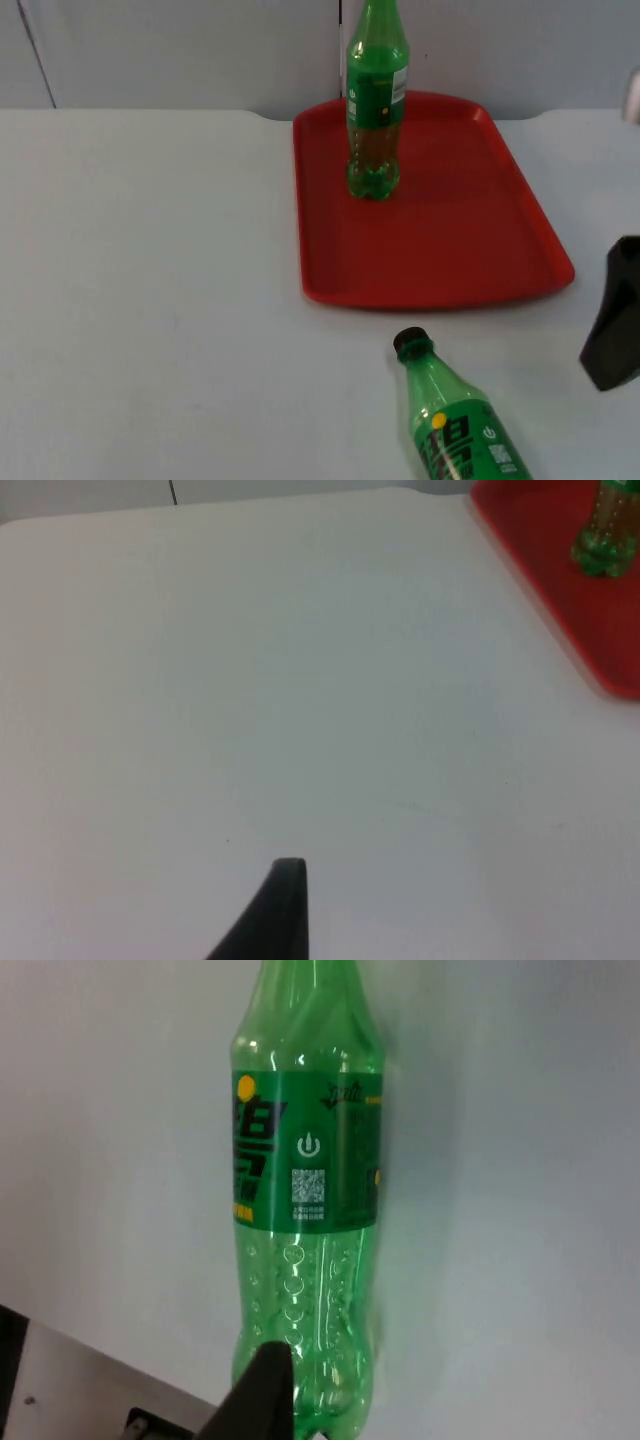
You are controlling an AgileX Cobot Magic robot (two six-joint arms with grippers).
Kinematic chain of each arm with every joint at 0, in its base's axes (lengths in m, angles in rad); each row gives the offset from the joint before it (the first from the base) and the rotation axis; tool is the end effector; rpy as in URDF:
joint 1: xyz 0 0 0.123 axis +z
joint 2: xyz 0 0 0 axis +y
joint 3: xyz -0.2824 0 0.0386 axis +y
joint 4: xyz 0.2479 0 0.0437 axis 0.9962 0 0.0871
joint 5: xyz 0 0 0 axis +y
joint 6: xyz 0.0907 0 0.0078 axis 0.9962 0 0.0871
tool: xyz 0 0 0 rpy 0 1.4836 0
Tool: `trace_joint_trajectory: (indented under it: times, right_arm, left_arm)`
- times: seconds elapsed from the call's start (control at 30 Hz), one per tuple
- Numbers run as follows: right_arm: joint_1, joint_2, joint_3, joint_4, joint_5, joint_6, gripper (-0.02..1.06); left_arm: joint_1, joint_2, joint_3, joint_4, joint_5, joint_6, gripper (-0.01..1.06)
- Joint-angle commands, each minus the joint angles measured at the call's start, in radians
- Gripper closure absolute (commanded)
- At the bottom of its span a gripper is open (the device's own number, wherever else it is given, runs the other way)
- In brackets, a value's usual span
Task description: Place the bottle upright on the tray.
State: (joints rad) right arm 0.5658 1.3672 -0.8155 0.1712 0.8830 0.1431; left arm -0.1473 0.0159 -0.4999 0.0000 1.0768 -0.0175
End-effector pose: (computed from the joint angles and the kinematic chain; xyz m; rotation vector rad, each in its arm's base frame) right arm 0.1921 0.1362 0.2268 -0.4853 2.9262 0.3165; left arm -0.0030 0.0005 0.2759 0.1348 2.0736 -0.1008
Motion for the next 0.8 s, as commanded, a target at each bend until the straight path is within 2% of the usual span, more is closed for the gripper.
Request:
trace_joint_trajectory:
  times: [0.0, 0.03, 0.17, 0.2, 0.27, 0.37, 0.63, 0.77]
  right_arm:
    - [0.088, 0.047, -0.008, -0.084, -0.049, 0.143, -0.01]
    - [0.088, 0.047, -0.008, -0.084, -0.049, 0.143, -0.01]
    - [0.190, 0.119, -0.032, -0.184, -0.062, 0.314, -0.01]
    - [0.190, 0.119, -0.032, -0.184, -0.062, 0.314, -0.01]
    - [0.231, 0.160, -0.064, -0.235, -0.063, 0.395, -0.01]
    - [0.284, 0.225, -0.113, -0.278, -0.058, 0.463, -0.01]
    - [0.296, 0.365, -0.191, -0.281, -0.059, 0.503, 0.00]
    - [0.296, 0.429, -0.193, -0.283, -0.144, 0.528, 0.00]
  left_arm:
    - [-0.003, -0.004, 0.003, 0.006, -0.002, -0.007, 0.03]
    - [-0.003, -0.004, 0.003, 0.006, -0.002, -0.007, 0.03]
    - [-0.003, -0.004, 0.003, 0.006, -0.002, -0.007, 0.03]
    - [-0.003, -0.004, 0.003, 0.006, -0.002, -0.007, 0.03]
    - [-0.003, -0.004, 0.003, 0.006, -0.002, -0.007, 0.03]
    - [-0.003, -0.004, 0.003, 0.006, -0.002, -0.007, 0.03]
    - [-0.003, -0.004, 0.003, 0.006, -0.002, -0.007, 0.03]
    - [-0.003, -0.004, 0.003, 0.006, -0.002, -0.007, 0.03]
